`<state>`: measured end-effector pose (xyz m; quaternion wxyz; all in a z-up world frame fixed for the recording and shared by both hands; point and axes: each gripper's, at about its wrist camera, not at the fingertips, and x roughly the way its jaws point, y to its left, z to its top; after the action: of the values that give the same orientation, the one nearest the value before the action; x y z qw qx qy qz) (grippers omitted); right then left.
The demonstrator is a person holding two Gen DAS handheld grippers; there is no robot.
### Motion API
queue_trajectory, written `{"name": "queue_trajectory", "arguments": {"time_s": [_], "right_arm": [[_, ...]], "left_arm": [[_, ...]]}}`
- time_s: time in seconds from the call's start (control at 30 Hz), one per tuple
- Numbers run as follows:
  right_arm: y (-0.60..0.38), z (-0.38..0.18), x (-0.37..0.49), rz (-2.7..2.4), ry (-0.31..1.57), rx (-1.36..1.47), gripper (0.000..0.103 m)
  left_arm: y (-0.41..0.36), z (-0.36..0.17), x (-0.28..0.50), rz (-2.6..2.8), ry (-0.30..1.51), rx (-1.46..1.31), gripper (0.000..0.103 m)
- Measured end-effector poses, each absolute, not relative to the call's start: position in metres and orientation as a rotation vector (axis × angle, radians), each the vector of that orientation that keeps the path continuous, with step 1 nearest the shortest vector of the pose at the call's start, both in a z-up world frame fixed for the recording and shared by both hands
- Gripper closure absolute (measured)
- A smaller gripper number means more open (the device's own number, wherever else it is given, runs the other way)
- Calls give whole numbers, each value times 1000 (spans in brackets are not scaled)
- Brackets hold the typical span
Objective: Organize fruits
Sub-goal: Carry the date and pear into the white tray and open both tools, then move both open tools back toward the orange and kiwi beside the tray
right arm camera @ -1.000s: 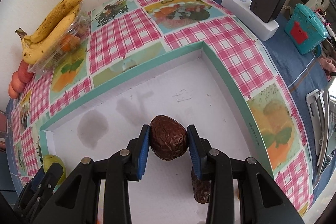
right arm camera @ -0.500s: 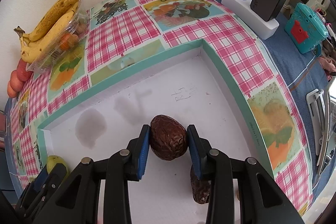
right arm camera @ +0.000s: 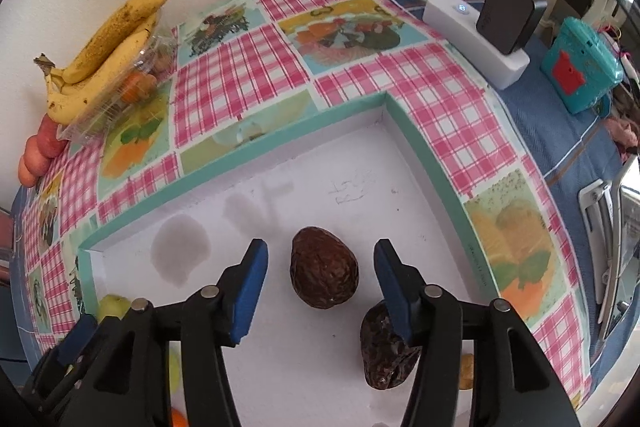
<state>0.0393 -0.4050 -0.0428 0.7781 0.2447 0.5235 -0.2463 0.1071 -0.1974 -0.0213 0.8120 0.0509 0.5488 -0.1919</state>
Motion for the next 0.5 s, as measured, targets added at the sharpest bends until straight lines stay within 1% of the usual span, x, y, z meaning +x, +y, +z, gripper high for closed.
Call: {"name": "queue_trajectory", "arguments": {"time_s": [0.03,0.07,0.13,0.17,0.2,0.27,0.5], "right_arm": [[-405,-39,39,-534,1121,520,26],[-404,-34,39,-535,1106,507,22],[-402,-23,39,-537,1078,482,22],[-402,-18,38,-537,1068,473,21],[-401,-14,38,-537,1056,464,20],[-399,-6,39,-533,1035,454,10],[-386,9,38,-513,1003,433,10]], "left_arm": [[-195,-19,108,-393,1167,116,16],[-192,-15,109,-372,1158,121,14],[-185,-11,110,-342,1144,120,4],[-182,-8,112,-323,1133,116,1],[-179,-6,113,-311,1127,114,0],[-172,-2,114,-280,1114,121,0],[-155,13,114,-211,1056,171,0]]}}
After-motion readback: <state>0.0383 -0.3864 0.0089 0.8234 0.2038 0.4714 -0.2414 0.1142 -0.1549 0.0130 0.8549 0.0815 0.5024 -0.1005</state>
